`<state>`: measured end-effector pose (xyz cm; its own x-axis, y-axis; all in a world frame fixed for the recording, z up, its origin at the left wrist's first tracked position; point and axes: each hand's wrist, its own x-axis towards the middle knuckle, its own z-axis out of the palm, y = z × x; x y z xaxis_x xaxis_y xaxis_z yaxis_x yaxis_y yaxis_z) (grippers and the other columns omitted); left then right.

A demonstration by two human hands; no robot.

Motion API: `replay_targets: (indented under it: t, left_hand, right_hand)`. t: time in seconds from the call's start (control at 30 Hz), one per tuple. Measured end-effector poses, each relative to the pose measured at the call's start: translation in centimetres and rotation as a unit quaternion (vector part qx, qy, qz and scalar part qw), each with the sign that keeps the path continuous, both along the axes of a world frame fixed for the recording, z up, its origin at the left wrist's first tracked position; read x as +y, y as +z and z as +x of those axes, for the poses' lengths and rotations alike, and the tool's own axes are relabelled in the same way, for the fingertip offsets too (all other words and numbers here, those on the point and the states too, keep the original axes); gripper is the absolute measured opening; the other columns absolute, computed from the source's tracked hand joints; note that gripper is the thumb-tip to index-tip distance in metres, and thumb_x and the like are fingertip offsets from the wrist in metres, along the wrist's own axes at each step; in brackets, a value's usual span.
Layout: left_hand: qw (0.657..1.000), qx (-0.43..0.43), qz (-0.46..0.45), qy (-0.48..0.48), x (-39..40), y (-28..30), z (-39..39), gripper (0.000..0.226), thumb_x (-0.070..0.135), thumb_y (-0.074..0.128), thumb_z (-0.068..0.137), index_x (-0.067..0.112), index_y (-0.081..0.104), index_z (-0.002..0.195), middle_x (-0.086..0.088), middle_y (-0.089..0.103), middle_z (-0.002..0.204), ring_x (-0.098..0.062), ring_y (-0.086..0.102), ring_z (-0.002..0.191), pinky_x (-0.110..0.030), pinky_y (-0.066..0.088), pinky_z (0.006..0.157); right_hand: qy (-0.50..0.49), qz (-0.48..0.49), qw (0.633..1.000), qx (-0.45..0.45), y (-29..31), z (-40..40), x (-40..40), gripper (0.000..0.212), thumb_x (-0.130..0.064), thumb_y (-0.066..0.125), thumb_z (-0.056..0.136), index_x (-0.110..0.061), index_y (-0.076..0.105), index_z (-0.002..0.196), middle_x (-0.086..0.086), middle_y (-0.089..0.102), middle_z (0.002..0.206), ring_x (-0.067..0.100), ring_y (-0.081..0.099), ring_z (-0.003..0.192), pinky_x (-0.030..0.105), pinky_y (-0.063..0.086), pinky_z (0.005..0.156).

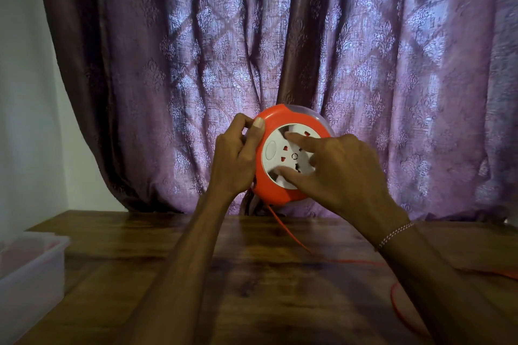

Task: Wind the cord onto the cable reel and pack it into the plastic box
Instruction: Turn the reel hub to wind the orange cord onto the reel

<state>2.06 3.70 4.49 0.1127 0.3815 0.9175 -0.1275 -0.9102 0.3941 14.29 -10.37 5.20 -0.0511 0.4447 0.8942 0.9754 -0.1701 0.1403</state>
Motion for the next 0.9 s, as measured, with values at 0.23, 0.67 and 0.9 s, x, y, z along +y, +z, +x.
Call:
replay_targets:
  t: [0.23,0.67,0.9]
  left_hand:
    - [1.000,-0.005,-0.007,-0.009,0.1,0.1,-0.2,0.029,0.046,0.045,0.103,0.028,0.049,0.081,-0.010,0.060,0.059,-0.015,0.052,0.048,-0.041,0.040,0.044]
    - [1.000,-0.001,-0.006,-0.003,0.5,0.1,-0.3,0.028,0.045,0.045,0.104,0.029,0.047,0.080,0.008,0.055,0.054,-0.004,0.046,0.046,-0.033,0.036,0.044]
    - [1.000,0.000,0.005,0.004,0.2,0.1,-0.2,0.026,0.042,0.045,0.104,0.029,0.048,0.082,0.007,0.058,0.056,-0.003,0.050,0.046,-0.031,0.038,0.043]
  right_hand:
    - [0.010,-0.001,1.000,0.010,0.3,0.1,-0.4,0.062,-0.074,0.042,0.082,-0.038,0.057,0.131,-0.001,0.076,0.081,0.030,0.070,0.080,0.040,0.055,0.068]
    - [0.068,-0.130,0.984,-0.097,1.0,0.6,-0.9,0.052,-0.002,0.067,0.071,-0.040,0.074,0.106,0.004,0.054,0.139,0.030,0.048,0.122,0.037,0.049,0.062]
    - [0.018,-0.082,0.986,-0.143,0.7,0.1,-0.9,0.048,-0.030,0.036,0.083,-0.048,0.069,0.112,0.004,0.056,0.131,0.030,0.054,0.115,0.039,0.048,0.072]
